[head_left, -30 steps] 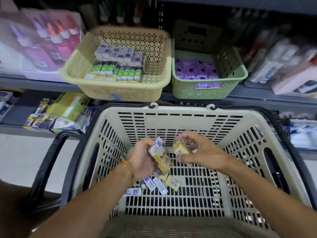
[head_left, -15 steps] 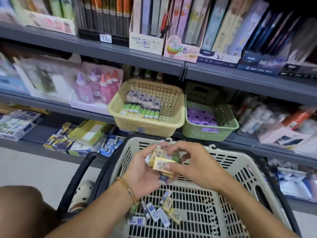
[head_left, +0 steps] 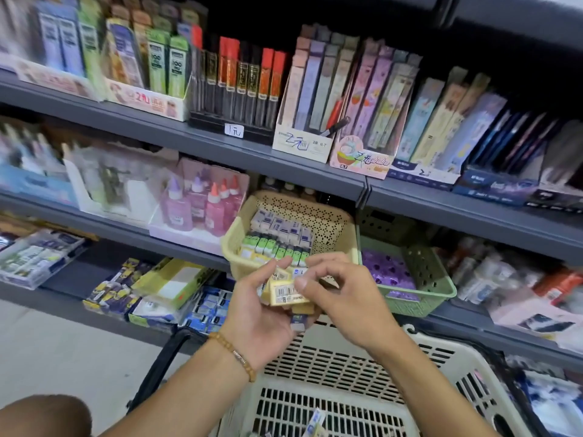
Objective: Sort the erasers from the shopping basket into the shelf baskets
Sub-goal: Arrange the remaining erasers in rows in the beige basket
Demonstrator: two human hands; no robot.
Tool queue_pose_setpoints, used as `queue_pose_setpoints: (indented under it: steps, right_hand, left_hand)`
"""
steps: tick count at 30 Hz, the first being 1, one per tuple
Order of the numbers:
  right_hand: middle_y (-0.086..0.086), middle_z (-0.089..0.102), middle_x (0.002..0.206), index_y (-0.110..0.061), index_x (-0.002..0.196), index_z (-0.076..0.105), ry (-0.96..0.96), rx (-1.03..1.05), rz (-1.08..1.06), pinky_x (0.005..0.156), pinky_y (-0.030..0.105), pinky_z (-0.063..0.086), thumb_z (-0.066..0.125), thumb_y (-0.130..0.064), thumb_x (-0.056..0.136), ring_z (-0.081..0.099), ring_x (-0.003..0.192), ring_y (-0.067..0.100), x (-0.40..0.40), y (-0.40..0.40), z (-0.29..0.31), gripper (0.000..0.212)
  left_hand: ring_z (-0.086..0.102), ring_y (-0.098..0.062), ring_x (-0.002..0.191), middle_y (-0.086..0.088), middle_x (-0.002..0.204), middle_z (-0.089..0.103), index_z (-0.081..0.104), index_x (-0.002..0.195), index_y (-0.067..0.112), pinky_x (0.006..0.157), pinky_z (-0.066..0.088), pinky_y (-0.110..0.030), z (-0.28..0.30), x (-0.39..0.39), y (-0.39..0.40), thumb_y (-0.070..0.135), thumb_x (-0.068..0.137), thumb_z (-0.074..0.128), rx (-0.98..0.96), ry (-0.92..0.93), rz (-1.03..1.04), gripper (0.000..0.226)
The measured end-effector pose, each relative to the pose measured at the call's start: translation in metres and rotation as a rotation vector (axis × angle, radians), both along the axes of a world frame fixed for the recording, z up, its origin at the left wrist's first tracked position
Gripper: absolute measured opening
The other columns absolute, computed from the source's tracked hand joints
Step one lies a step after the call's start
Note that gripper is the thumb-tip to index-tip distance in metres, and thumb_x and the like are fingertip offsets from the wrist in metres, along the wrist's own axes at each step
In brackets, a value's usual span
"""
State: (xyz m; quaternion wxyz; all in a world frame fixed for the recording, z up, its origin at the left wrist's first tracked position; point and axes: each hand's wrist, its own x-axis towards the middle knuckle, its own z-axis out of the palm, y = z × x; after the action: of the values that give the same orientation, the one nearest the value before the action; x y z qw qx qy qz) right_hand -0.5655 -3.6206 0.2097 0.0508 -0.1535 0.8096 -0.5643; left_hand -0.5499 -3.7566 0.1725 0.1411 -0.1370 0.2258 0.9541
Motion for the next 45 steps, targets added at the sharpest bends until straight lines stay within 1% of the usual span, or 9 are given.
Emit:
queue_pose_setpoints:
  steps: [4, 9, 12, 19, 22, 26, 30, 40, 45]
  right_hand:
    - [-0.004, 0.072, 0.105, -0.016, 0.084, 0.067, -0.129, -0.155, 0.038, 0.083, 0.033, 0.057, 0.069, -0.024, 0.088, 0.068, 0.094, 0.012, -0.012, -0.008, 0.003, 0.01]
    - [0.008, 0.07, 0.089, -0.02, 0.088, 0.064, -0.222, -0.282, 0.01, 0.089, 0.039, 0.049, 0.063, -0.034, 0.091, 0.063, 0.081, 0.016, -0.024, -0.014, -0.001, 0.014]
    - [0.006, 0.073, 0.091, -0.019, 0.094, 0.062, -0.224, -0.328, 0.005, 0.096, 0.04, 0.049, 0.063, -0.04, 0.09, 0.067, 0.09, 0.018, -0.03, -0.013, -0.004, 0.021]
    - [0.011, 0.073, 0.112, -0.01, 0.105, 0.056, -0.282, -0.625, -0.067, 0.09, 0.032, 0.054, 0.056, -0.033, 0.087, 0.069, 0.108, 0.025, -0.031, -0.018, -0.001, 0.029]
    - [0.011, 0.073, 0.111, -0.007, 0.115, 0.054, -0.284, -0.652, -0.137, 0.076, 0.029, 0.058, 0.049, -0.031, 0.098, 0.071, 0.103, 0.025, -0.034, -0.016, 0.004, 0.03]
    - [0.009, 0.074, 0.098, -0.009, 0.11, 0.059, -0.234, -0.507, -0.326, 0.053, 0.023, 0.053, 0.052, -0.03, 0.1, 0.071, 0.071, 0.017, -0.047, -0.013, 0.004, 0.024]
    - [0.003, 0.071, 0.069, -0.005, 0.099, 0.067, -0.193, -0.33, -0.37, 0.05, 0.019, 0.049, 0.062, -0.013, 0.095, 0.06, 0.054, 0.008, -0.071, -0.013, -0.004, 0.011]
    - [-0.005, 0.065, 0.059, -0.009, 0.081, 0.069, -0.285, 0.174, -0.145, 0.048, 0.019, 0.046, 0.067, 0.0, 0.088, 0.056, 0.048, 0.004, -0.13, -0.02, -0.025, 0.011]
    - [-0.009, 0.068, 0.088, -0.022, 0.077, 0.07, -0.237, 0.539, -0.009, 0.067, 0.019, 0.047, 0.067, -0.006, 0.089, 0.061, 0.077, 0.006, -0.124, -0.039, -0.037, 0.02]
  left_hand:
    - [0.066, -0.03, 0.067, -0.018, 0.091, 0.071, 0.078, 0.085, 0.009, 0.061, 0.051, -0.038, 0.002, -0.009, -0.012, 0.027, 0.065, 0.073, 0.041, -0.013, -0.019, 0.027]
    - [0.068, -0.039, 0.085, -0.025, 0.112, 0.068, 0.064, 0.124, 0.007, 0.069, 0.055, -0.041, -0.001, -0.018, -0.025, 0.03, 0.079, 0.066, 0.093, -0.064, -0.026, 0.05]
    - [0.067, -0.041, 0.088, -0.025, 0.116, 0.067, 0.064, 0.124, 0.011, 0.068, 0.057, -0.042, 0.0, -0.021, -0.029, 0.027, 0.073, 0.069, 0.116, -0.073, -0.013, 0.053]
    - [0.066, -0.036, 0.082, -0.023, 0.115, 0.068, 0.072, 0.113, 0.009, 0.069, 0.057, -0.044, -0.002, -0.024, -0.03, 0.026, 0.071, 0.07, 0.103, -0.083, 0.065, 0.046]
    - [0.068, -0.036, 0.081, -0.023, 0.114, 0.068, 0.073, 0.111, 0.01, 0.068, 0.058, -0.044, 0.0, -0.023, -0.03, 0.026, 0.072, 0.069, 0.104, -0.084, 0.074, 0.042]
    - [0.066, -0.036, 0.088, -0.023, 0.113, 0.068, 0.076, 0.106, 0.011, 0.067, 0.058, -0.043, 0.002, -0.022, -0.037, 0.027, 0.074, 0.067, 0.079, -0.087, 0.091, 0.037]
    - [0.065, -0.035, 0.093, -0.02, 0.114, 0.069, 0.074, 0.11, 0.013, 0.068, 0.058, -0.043, 0.006, -0.022, -0.055, 0.027, 0.072, 0.067, 0.056, -0.056, 0.114, 0.041]
    - [0.068, -0.035, 0.087, -0.018, 0.115, 0.069, 0.076, 0.107, 0.014, 0.072, 0.056, -0.042, 0.009, -0.041, -0.095, 0.03, 0.078, 0.062, -0.005, 0.039, 0.164, 0.036]
    - [0.064, -0.035, 0.089, -0.018, 0.113, 0.07, 0.074, 0.111, 0.013, 0.069, 0.056, -0.043, 0.009, -0.051, -0.094, 0.03, 0.078, 0.061, -0.011, 0.059, 0.145, 0.039]
